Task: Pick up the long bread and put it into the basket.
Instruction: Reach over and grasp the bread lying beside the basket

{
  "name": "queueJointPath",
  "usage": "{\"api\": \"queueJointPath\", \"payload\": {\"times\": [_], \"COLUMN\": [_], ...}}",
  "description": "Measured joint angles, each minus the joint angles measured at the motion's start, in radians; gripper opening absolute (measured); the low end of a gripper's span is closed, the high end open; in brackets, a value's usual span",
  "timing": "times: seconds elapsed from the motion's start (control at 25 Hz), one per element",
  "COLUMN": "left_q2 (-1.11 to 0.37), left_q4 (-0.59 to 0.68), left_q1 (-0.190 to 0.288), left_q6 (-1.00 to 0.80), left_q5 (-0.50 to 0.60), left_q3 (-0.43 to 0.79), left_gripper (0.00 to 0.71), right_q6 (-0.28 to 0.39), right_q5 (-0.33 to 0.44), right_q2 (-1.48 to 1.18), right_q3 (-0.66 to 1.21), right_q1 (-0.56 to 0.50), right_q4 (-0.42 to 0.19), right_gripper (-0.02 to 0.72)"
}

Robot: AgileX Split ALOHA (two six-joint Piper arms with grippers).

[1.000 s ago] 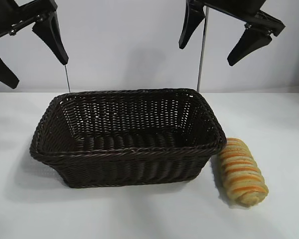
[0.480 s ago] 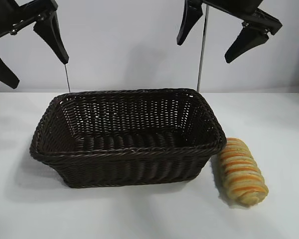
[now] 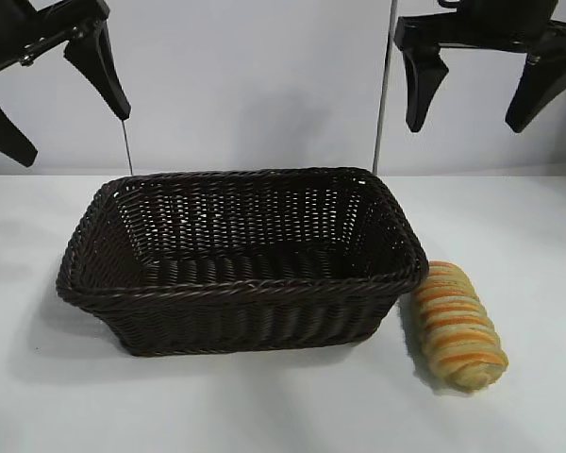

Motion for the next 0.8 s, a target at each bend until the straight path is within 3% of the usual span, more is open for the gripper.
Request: {"api": "queueJointPath", "payload": {"times": [0.44,0.64,0.8], "left_q2": [0.0,0.0,0.0], "left_q4": [0.0,0.0,0.0], "left_q1": [0.0,0.0,0.0], "left_q6": [0.0,0.0,0.0], "left_q5": [0.0,0.0,0.0], "left_q3": [0.0,0.0,0.0], "left_gripper": [0.669,0.669,0.669], "right_q6": [-0.013,-0.082,-0.137], "right_q5": [-0.023,-0.026,-0.111], "right_q2": [-0.008,-0.021,-0.021], "right_q3": [0.051,0.093,0.192], "right_q1": [-0.098,-0.161,-0.173], "right_q4": [0.062,0.11,0.18], "right_gripper": [0.68,0.675,0.675]}}
